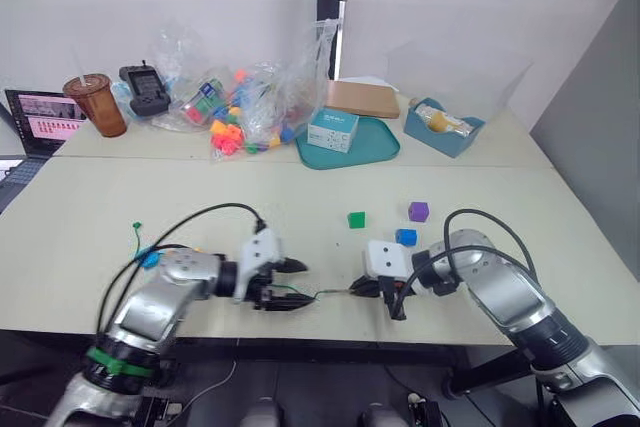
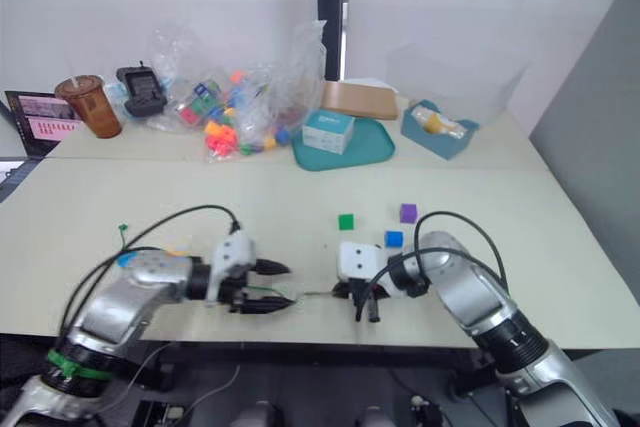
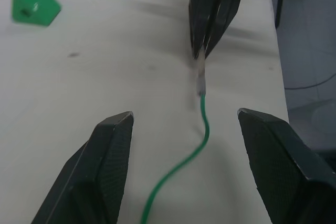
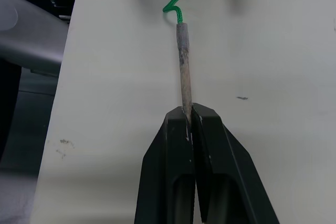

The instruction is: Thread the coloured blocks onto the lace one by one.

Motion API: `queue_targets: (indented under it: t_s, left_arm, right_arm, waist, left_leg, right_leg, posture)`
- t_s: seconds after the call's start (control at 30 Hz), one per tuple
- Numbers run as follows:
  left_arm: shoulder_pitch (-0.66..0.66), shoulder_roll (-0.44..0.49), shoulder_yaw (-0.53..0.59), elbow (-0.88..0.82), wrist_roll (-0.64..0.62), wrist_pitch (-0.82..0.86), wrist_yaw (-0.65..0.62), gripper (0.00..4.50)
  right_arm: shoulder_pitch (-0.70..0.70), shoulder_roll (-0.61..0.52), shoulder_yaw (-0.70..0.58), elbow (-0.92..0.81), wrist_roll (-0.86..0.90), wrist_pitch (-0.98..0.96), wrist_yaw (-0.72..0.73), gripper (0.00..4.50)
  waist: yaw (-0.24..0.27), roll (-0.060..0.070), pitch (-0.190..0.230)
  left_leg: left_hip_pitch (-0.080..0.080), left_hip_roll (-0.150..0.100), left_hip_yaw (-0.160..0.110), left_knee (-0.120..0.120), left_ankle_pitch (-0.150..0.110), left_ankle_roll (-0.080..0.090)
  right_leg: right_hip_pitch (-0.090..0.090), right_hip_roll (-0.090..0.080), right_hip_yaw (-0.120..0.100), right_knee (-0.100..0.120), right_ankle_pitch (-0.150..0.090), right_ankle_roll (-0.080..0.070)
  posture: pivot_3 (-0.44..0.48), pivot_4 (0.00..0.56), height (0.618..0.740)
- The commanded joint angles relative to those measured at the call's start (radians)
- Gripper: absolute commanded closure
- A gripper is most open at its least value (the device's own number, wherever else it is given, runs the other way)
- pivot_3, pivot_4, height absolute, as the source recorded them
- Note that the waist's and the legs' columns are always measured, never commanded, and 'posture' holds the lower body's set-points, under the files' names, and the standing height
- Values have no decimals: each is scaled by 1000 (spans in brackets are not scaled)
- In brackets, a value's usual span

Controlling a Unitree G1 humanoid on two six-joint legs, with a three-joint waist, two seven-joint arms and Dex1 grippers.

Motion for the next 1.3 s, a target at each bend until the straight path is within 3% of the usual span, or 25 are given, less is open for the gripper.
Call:
queue_targets:
  t_s: [0.03, 0.23, 0.5, 0.6, 0.9, 1.13, 1.3]
  left_arm:
    - [-16, -39, -12, 33, 25, -45, 40, 1166]
    - [-13, -59, -55, 86, 44, -90, 13, 1166]
    - [-29, -81, -53, 97, 39, -87, 17, 3718]
    - [-24, -80, -51, 81, 30, -76, 11, 4446]
    - [-26, -88, -46, 77, 26, -65, 18, 4446]
    - [-23, -60, -43, 72, 17, -55, -2, 4500]
    - [-8, -16, -17, 59, 3, -51, -19, 4500]
  right_arm:
    - [-13, 5, 1, -33, -4, 8, -7, 4500]
    - [-19, 5, 0, -38, -7, 17, -7, 4500]
    - [-16, 11, -2, -39, -12, 22, -7, 4500]
    - [-16, 13, 1, -40, -11, 25, -9, 4500]
    - [0, -6, 18, -72, 4, 51, 23, 4500]
    - [53, 16, -97, -144, 44, 179, -93, 2203]
    - [220, 35, -340, -291, 132, 350, -253, 530]
  waist:
    - [-4, 0, 0]
    - [0, 0, 0]
    - [1, 0, 0]
    - [1, 0, 0]
    - [1, 0, 0]
    - [2, 0, 0]
    - [7, 0, 0]
  left_leg:
    - [0, 0, 0, 0, 0, 0]
    - [0, 0, 0, 0, 0, 0]
    - [0, 0, 0, 0, 0, 0]
    - [0, 0, 0, 0, 0, 0]
    - [0, 0, 0, 0, 0, 0]
    - [0, 0, 0, 0, 0, 0]
    - [0, 0, 0, 0, 0, 0]
  right_leg:
    - [0, 0, 0, 0, 0, 0]
    - [0, 0, 0, 0, 0, 0]
    - [0, 0, 0, 0, 0, 0]
    - [0, 0, 0, 0, 0, 0]
    - [0, 0, 0, 0, 0, 0]
    - [0, 0, 0, 0, 0, 0]
    - [1, 0, 0, -1, 0, 0]
  posture:
    - [0, 150, 740]
    - [0, 150, 740]
    - [0, 150, 740]
    - [0, 150, 740]
    - [0, 150, 740]
    - [0, 150, 740]
    - [0, 150, 740]
